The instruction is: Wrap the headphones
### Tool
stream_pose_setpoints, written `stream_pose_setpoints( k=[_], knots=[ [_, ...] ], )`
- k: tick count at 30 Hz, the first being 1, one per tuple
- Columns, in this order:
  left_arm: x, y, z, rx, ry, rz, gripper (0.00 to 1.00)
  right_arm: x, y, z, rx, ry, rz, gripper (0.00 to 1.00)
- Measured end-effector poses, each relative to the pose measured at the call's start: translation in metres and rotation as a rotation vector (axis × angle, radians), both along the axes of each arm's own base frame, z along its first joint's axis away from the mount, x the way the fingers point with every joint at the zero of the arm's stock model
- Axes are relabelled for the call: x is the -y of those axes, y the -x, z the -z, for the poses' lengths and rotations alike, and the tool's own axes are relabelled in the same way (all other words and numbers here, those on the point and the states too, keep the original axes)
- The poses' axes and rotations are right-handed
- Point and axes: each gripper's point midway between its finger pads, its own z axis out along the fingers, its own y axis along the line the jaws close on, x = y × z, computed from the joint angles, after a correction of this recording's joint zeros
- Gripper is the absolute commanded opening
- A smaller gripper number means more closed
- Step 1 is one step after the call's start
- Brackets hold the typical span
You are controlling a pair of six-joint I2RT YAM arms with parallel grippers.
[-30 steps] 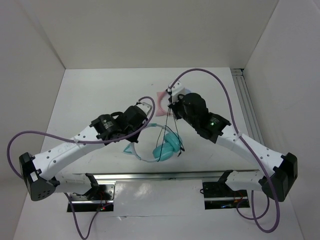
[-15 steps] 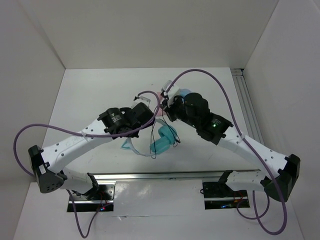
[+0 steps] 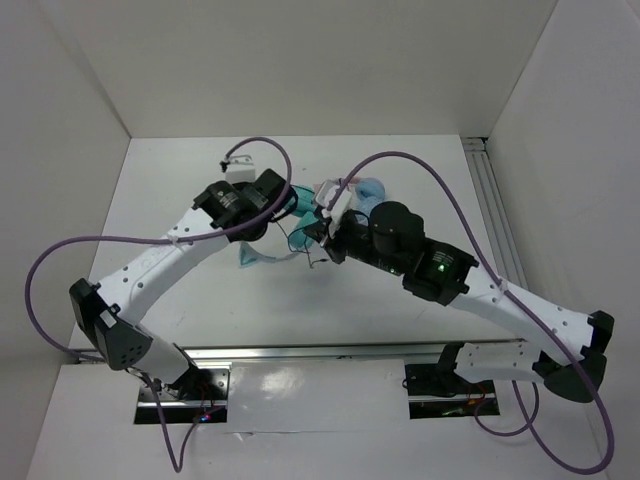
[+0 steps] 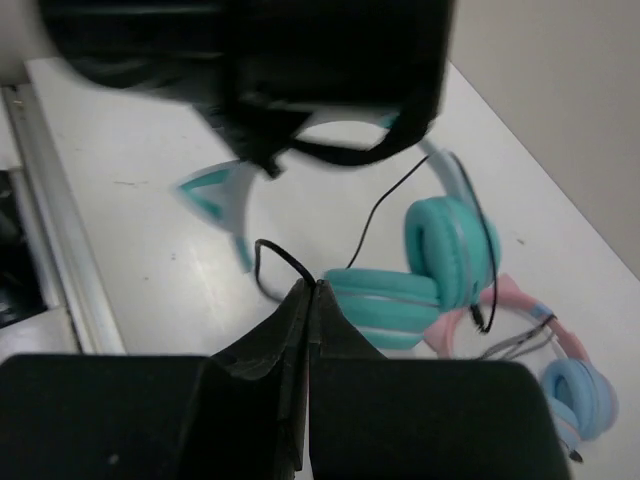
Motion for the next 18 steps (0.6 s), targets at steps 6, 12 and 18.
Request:
stream_pose_setpoints(
  k=[6, 12, 18],
  knots=[
    [-0.041, -0.033, -0.001, 0.055, 0.083, -0.217, 0.00, 0.000, 0.040, -0.029, 0.018, -0.082, -0.152, 0.00],
    [-0.049, -0.063, 0.017, 0.044, 0.103, -0.305, 0.00, -0.002, 0.065, -0.036, -0.001, -0.111, -0.273, 0.00],
    [-0.042, -0.060, 0.047, -0.039, 0.064, -0.251, 0.00, 0.005, 0.051, -0.023, -0.014, -0.063, -0.185, 0.00]
  ],
)
